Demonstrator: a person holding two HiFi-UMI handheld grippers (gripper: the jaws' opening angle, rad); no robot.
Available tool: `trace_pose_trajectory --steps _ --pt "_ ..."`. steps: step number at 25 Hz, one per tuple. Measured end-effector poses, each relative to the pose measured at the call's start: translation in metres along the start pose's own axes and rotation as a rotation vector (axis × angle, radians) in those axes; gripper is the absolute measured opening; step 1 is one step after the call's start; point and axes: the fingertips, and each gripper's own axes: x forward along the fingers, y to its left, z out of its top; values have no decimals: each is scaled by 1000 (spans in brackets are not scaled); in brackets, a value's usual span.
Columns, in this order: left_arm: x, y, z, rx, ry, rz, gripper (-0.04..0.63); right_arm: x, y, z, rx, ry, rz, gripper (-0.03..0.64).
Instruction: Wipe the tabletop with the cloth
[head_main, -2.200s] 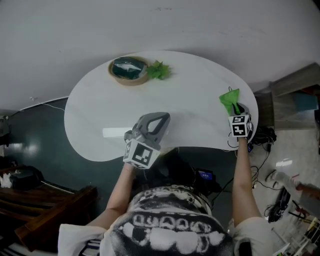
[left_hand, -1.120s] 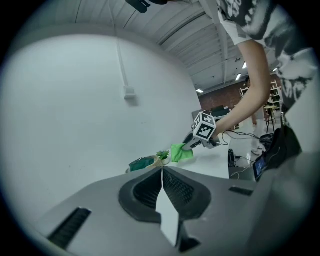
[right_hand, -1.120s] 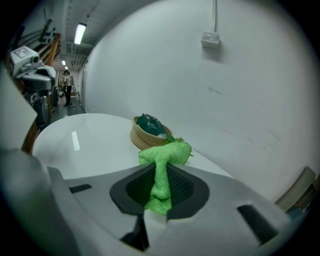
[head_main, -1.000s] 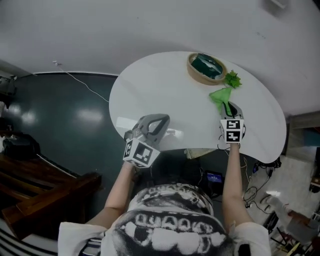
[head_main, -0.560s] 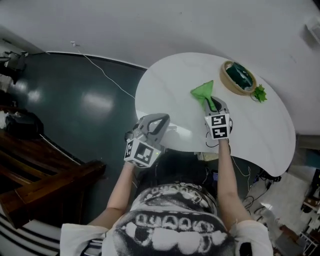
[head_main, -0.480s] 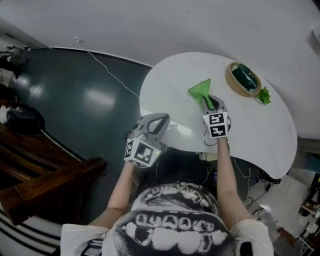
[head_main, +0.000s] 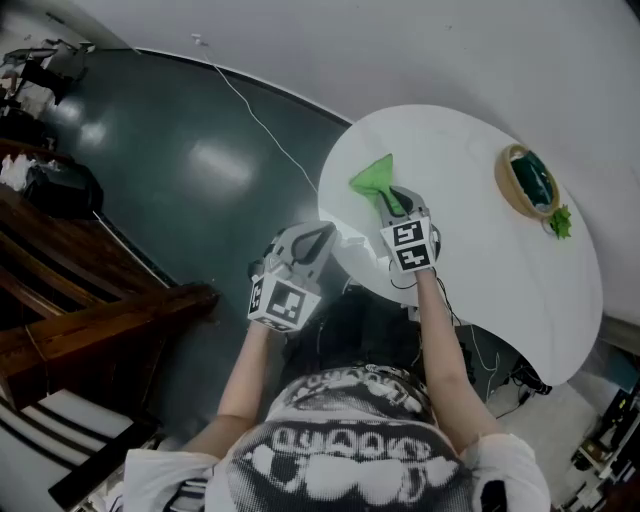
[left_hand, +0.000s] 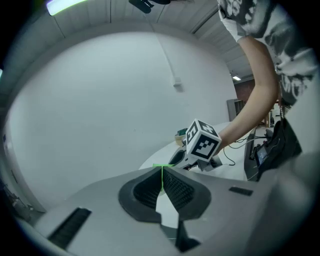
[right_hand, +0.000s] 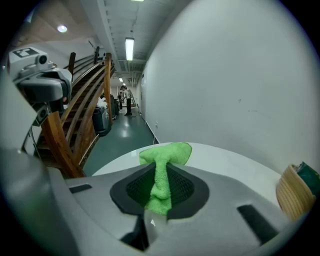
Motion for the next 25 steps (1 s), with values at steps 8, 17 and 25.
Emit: trace_pose_trajectory --steps 8,17,25 --pt "-9 -1 -9 -9 31 21 6 14 32 -21 -18 47 68 54" --pt "21 -35 21 28 4 -49 6 -24 -7 -61 46 69 10 54" --pt "78 -103 74 78 -53 -170 6 -102 -81 -129 137 103 -116 54"
